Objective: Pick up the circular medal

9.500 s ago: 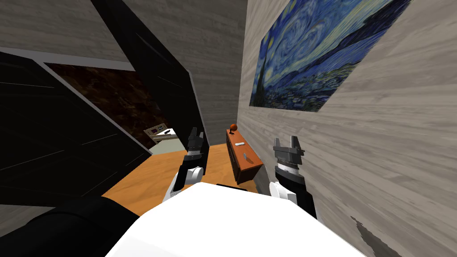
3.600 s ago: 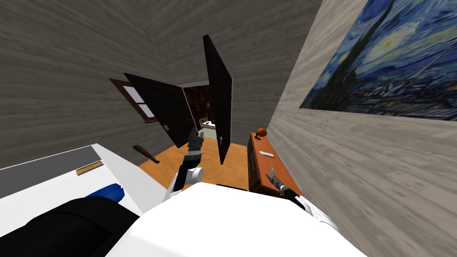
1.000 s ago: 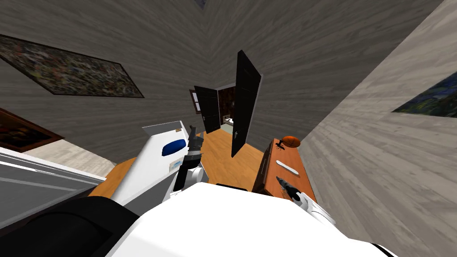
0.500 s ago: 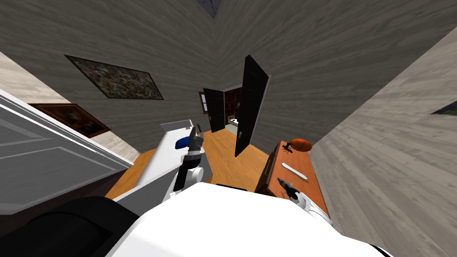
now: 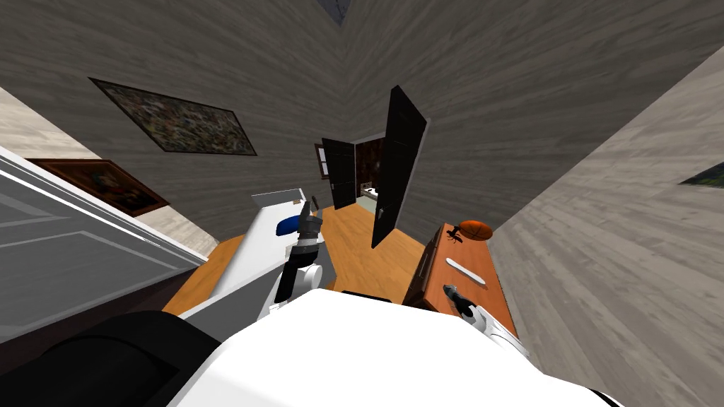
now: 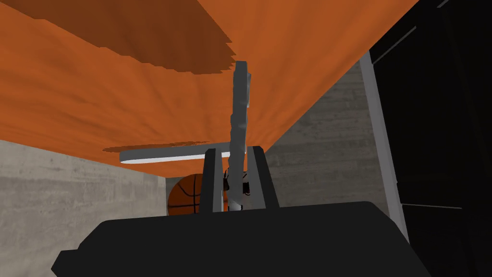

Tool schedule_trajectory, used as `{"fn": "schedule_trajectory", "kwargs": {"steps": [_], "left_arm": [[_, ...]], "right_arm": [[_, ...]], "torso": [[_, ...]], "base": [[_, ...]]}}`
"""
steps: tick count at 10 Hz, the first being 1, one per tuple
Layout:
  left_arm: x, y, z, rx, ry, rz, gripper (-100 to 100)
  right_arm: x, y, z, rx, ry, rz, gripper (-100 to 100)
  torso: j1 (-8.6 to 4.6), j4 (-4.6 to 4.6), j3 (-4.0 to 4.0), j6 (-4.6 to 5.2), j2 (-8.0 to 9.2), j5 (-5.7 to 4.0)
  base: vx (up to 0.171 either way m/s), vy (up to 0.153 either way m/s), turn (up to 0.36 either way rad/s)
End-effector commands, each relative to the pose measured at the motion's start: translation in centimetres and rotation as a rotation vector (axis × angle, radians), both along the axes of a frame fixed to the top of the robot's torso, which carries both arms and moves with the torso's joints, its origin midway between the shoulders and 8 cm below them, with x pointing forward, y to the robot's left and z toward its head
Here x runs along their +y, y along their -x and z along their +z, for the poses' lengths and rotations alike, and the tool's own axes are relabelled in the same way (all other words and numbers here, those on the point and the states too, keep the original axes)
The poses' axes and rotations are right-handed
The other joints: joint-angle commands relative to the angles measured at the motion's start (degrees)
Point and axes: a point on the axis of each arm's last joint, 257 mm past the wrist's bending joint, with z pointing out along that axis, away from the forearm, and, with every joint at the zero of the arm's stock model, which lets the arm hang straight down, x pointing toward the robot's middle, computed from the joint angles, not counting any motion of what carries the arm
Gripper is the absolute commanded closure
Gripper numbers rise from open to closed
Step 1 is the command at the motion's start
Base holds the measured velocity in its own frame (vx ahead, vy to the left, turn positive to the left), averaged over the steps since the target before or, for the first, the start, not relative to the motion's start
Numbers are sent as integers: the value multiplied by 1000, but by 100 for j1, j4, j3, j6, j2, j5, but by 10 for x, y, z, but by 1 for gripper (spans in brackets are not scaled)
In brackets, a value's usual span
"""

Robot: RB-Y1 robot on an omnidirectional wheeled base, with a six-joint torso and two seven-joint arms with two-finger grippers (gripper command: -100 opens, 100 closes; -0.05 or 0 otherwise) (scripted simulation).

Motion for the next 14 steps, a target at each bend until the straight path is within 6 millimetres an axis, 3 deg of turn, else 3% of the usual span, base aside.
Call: {"fn": "schedule_trajectory", "kwargs": {"steps": [1, 2, 7, 8, 10, 14], "left_arm": [[0, 0, 0, 0, 0, 0, 0], [0, 0, 0, 0, 0, 0, 0], [0, 0, 0, 0, 0, 0, 0], [0, 0, 0, 0, 0, 0, 0], [0, 0, 0, 0, 0, 0, 0], [0, 0, 0, 0, 0, 0, 0]], "right_arm": [[0, 0, 0, 0, 0, 0, 0], [4, -5, 0, -18, -15, -9, 100], [13, -25, 16, -46, -2, 181, 100], [7, -23, 18, -52, -3, 161, 100], [19, -25, 13, -33, -1, 204, 100], [29, -28, 16, -31, -2, 308, 100]], "torso": [[0, 0, 0, 0, 0, 0], [0, 0, 0, 0, 1, 0], [18, -14, -33, 9, -57, 13], [33, -17, -42, 10, -73, 19], [25, -10, -22, -2, -34, 17], [41, -18, -29, 17, -42, 31]], "base": [[0, 0, 0], [-18, -44, 5], [150, 4, -347], [154, 66, -251], [27, 23, -8], [102, 60, -277]]}}
